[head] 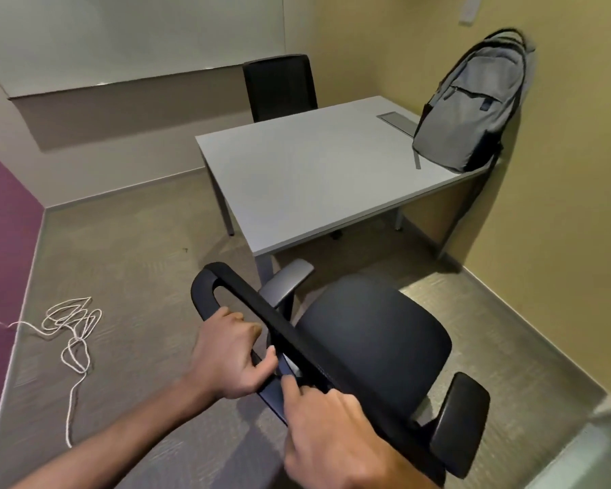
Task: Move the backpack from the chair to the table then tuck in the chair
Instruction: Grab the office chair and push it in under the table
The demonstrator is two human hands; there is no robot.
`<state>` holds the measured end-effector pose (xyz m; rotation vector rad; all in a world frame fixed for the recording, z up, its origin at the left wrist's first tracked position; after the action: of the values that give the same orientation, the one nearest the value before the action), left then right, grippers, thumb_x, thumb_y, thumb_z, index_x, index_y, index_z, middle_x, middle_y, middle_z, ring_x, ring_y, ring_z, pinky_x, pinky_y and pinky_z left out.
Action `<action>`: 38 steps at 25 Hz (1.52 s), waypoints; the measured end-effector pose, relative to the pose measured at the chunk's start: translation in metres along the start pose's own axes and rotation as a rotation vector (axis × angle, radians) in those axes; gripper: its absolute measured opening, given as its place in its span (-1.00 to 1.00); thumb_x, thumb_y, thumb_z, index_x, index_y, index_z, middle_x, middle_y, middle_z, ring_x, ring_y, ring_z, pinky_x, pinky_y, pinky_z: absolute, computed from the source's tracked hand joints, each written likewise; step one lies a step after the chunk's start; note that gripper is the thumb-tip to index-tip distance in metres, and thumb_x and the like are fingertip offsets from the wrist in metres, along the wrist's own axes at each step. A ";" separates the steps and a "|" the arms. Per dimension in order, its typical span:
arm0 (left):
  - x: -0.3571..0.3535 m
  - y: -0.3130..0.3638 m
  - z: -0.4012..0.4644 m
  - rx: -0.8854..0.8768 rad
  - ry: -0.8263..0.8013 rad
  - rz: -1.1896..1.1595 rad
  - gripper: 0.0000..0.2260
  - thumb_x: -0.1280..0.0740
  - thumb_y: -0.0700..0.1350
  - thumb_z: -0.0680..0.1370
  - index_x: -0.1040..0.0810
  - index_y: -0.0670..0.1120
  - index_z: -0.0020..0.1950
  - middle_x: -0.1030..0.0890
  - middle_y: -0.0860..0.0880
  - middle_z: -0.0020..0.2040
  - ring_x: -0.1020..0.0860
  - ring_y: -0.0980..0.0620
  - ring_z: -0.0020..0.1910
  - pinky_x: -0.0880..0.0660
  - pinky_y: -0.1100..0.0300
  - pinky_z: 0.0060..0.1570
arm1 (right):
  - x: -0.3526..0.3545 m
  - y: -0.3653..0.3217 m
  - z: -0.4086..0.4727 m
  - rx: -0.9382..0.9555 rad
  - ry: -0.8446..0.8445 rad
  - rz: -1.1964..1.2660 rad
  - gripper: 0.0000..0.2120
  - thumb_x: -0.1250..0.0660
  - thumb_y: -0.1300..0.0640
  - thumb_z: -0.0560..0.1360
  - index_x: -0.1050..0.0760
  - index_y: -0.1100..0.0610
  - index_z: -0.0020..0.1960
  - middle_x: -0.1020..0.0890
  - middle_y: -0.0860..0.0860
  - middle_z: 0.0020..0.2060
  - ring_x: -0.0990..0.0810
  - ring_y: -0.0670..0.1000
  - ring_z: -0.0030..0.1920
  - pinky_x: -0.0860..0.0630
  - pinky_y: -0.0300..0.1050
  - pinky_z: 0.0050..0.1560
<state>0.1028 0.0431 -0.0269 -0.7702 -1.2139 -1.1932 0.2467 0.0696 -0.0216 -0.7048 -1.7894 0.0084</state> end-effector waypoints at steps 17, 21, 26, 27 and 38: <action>-0.066 0.084 0.141 -0.285 -0.496 0.104 -0.75 -0.24 0.13 0.33 -0.51 -0.03 -0.22 -0.57 0.00 -0.33 -0.51 -0.01 -0.35 -0.53 0.03 -0.30 | 0.067 0.238 -0.014 -0.051 0.390 -0.305 -0.71 -0.43 -0.14 0.24 -0.46 0.05 -0.30 -0.63 0.01 -0.43 -0.62 0.12 -0.39 -0.35 -0.14 -0.45; -0.080 0.143 0.176 -0.386 -0.507 0.143 -0.74 -0.27 0.14 0.42 -0.47 -0.03 -0.09 -0.59 -0.03 -0.21 -0.55 -0.07 -0.25 -0.51 0.08 -0.23 | 0.101 0.324 -0.028 -0.117 0.486 -0.355 -0.66 -0.41 -0.16 0.06 -0.35 0.03 -0.42 -0.48 -0.07 -0.56 -0.51 0.04 -0.54 -0.18 -0.23 -0.51; -0.110 0.222 0.220 -0.260 -0.474 0.104 -0.76 -0.23 0.09 0.42 -0.48 -0.06 -0.10 -0.63 -0.12 -0.15 -0.58 -0.20 -0.17 -0.43 0.07 -0.27 | 0.133 0.443 -0.030 -0.335 0.434 -0.330 -0.73 -0.31 -0.18 0.24 -0.29 -0.05 -0.36 -0.29 -0.10 -0.52 -0.38 0.04 -0.41 -0.27 -0.11 -0.31; -0.113 0.233 0.229 -0.220 -0.452 0.100 -0.79 -0.22 0.05 0.39 -0.49 -0.06 -0.12 -0.63 -0.12 -0.16 -0.59 -0.21 -0.18 -0.40 0.09 -0.30 | 0.142 0.456 -0.026 -0.306 0.413 -0.346 -0.76 -0.30 -0.15 0.22 -0.30 -0.04 -0.36 -0.30 -0.09 -0.52 -0.41 0.06 -0.42 -0.27 -0.10 -0.31; -0.146 0.271 0.341 0.063 -0.333 -0.002 -0.81 -0.25 -0.08 0.34 -0.25 -0.02 -0.40 -0.32 0.03 -0.46 -0.38 -0.11 -0.39 -0.28 0.12 -0.37 | 0.221 0.561 0.047 -0.202 0.412 -0.489 -0.82 -0.25 -0.04 0.13 -0.47 0.01 -0.32 -0.56 0.00 -0.44 -0.54 0.14 -0.37 -0.24 -0.11 -0.39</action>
<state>0.2774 0.4677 -0.0484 -0.9464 -1.5169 -1.0490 0.4242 0.6475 -0.0417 -0.3570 -1.5291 -0.6109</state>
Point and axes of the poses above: each hand's wrist, its own z-axis towards the middle knuckle, its own x-axis out of the back of the hand, y = z × x, the point moved 5 cm from there along z, towards the middle knuckle
